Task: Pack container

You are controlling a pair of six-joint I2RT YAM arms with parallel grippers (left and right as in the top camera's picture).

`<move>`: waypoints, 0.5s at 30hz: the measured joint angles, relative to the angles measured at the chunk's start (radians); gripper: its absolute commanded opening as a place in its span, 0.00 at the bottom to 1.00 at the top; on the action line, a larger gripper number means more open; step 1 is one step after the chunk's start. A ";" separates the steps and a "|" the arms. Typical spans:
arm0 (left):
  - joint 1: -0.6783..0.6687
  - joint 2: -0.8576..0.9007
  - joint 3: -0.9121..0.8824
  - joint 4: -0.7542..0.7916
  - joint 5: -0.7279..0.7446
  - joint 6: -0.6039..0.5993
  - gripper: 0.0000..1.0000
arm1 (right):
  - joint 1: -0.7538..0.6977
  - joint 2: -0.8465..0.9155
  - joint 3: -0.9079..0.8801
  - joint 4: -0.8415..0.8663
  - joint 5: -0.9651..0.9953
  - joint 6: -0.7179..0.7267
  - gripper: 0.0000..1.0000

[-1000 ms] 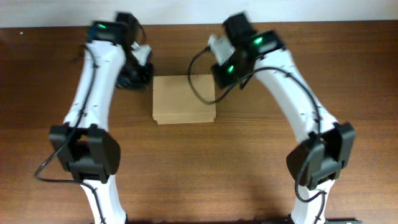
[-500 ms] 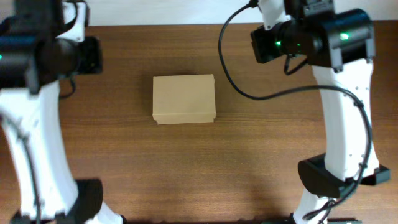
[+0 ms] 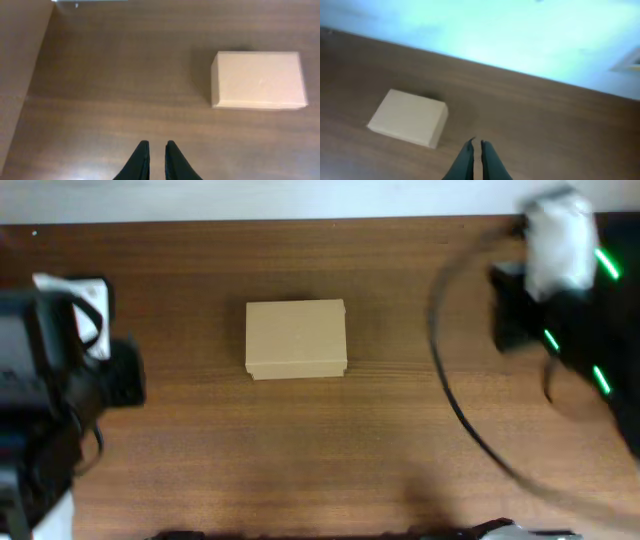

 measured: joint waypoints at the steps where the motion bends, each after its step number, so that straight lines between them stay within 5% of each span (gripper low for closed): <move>1: -0.010 -0.035 -0.055 0.014 -0.016 -0.003 0.16 | 0.000 -0.067 -0.058 0.018 0.021 0.005 0.09; 9: -0.032 -0.295 -0.352 0.057 -0.122 -0.060 0.24 | 0.000 -0.490 -0.443 -0.072 0.202 0.097 0.04; 15: -0.032 -0.334 -0.488 0.129 -0.141 -0.094 0.54 | 0.000 -0.527 -0.632 -0.193 0.208 0.180 0.04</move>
